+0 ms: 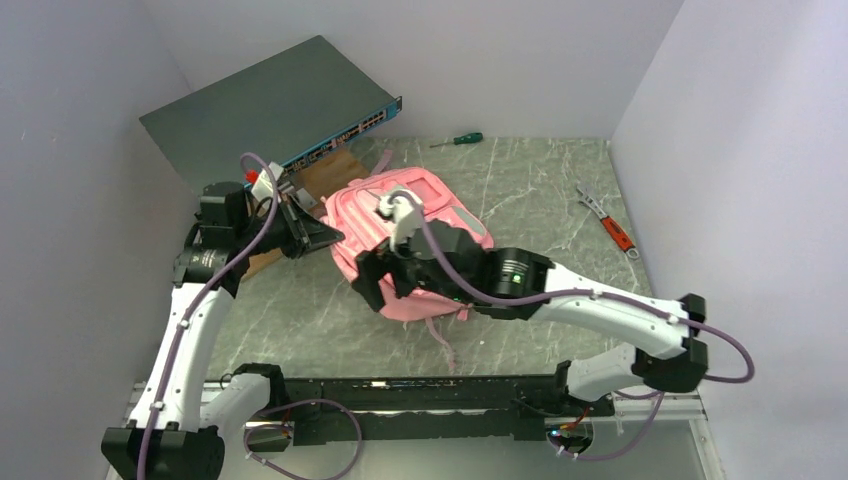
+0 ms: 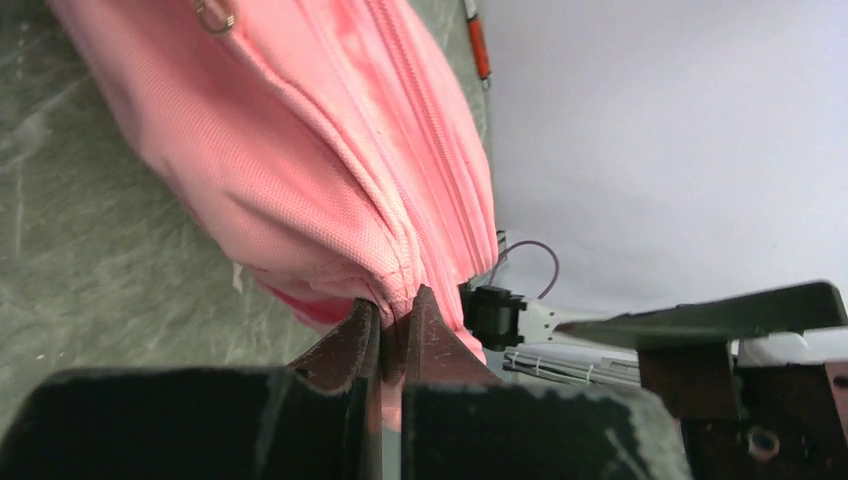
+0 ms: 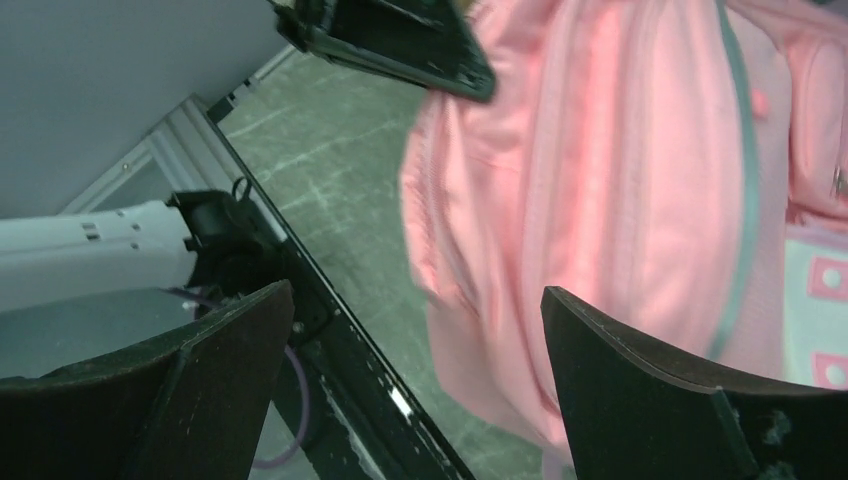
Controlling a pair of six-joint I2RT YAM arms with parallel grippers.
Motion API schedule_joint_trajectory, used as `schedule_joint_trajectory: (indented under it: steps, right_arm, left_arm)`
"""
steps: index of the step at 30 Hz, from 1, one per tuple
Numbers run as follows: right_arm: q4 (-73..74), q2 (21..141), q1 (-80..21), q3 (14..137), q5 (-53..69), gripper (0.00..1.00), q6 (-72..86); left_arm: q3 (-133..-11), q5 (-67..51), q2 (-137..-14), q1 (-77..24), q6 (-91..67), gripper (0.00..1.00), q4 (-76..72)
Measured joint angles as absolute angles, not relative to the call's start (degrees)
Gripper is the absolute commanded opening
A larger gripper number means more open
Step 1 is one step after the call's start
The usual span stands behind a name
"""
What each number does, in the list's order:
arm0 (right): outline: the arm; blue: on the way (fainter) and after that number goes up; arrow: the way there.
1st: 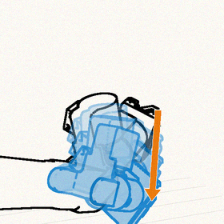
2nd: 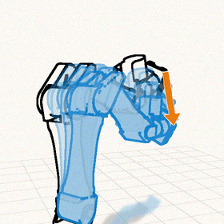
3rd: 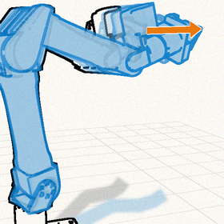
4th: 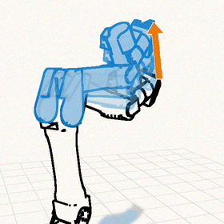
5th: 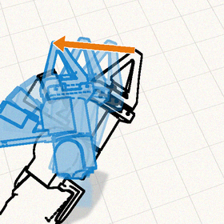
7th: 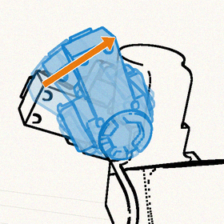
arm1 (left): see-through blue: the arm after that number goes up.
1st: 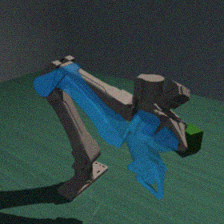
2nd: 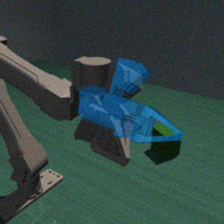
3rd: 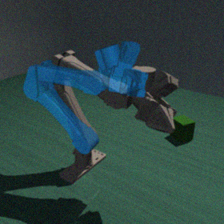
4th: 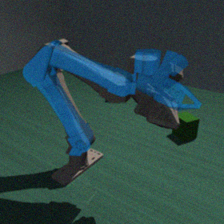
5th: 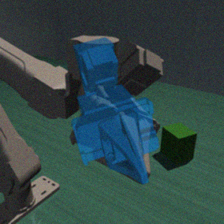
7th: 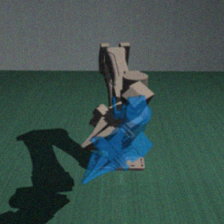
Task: Pack the student bag
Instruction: Place the student bag at the center of the board.
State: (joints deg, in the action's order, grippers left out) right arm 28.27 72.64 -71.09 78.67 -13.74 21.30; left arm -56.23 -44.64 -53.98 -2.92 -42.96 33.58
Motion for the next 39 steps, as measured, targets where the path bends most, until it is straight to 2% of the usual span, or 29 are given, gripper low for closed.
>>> schedule_joint_trajectory:
  steps: [6,13,15,16,18,19,20,22,23,26,27,29,34,39]
  right_arm:
    - [36.1,85.7,-77.4,95.5,-27.0,0.97,18.2]
    - [38.1,89.8,-78.0,96.6,-40.0,0.95,9.5]
    - [37.4,90.9,-77.9,96.9,-42.5,0.91,6.2]
    - [36.9,91.5,-77.9,96.9,-43.9,0.84,4.2]
    - [35.4,92.7,-77.5,96.9,-46.9,0.42,1.1]
    - [34.9,93.2,-77.4,96.9,-47.5,0.08,0.2]
    - [34.6,93.6,-77.3,96.9,-47.7,0.0,-0.2]
    - [34.2,93.9,-76.2,97.1,-46.7,0.0,1.8]
    - [34.5,93.8,-75.2,97.4,-44.6,0.0,3.2]
    - [34.7,91.5,-70.5,97.0,-36.6,0.0,7.9]
    - [34.8,90.1,-68.7,96.5,-35.2,0.0,9.1]
    - [35.9,87.2,-66.1,96.2,-35.4,0.0,10.1]
    - [40.6,81.1,-62.4,96.4,-40.2,0.0,9.9]
    - [47.1,81.1,-58.1,101.6,-45.2,0.0,10.2]
  left_arm:
    - [-62.7,-44.7,-53.7,-3.0,-49.6,0.0,33.3]
    - [-68.0,-44.5,-55.8,-5.4,-54.4,0.0,31.7]
    - [-68.6,-44.1,-56.2,-6.1,-55.0,0.0,31.0]
    - [-68.7,-44.1,-56.2,-6.4,-55.2,0.0,31.1]
    - [-68.8,-43.9,-56.2,-6.7,-55.3,0.0,31.1]
    - [-68.8,-43.6,-56.2,-6.9,-55.3,0.0,31.1]
    - [-69.0,-43.0,-56.3,-6.9,-55.3,0.06,31.0]
    - [-69.5,-42.0,-56.6,-6.9,-54.9,0.37,31.6]
    - [-69.6,-41.3,-56.7,-6.9,-54.8,0.56,31.6]
    - [-69.6,-42.7,-56.5,-6.8,-53.7,0.82,29.2]
    - [-69.6,-43.7,-55.7,-6.9,-53.4,0.87,27.7]
    - [-69.6,-45.3,-53.8,-6.9,-52.9,0.92,25.5]
    - [-69.7,-48.8,-51.6,-7.0,-51.4,0.93,22.5]
    - [-69.6,-50.2,-52.5,-7.0,-48.1,0.95,22.1]
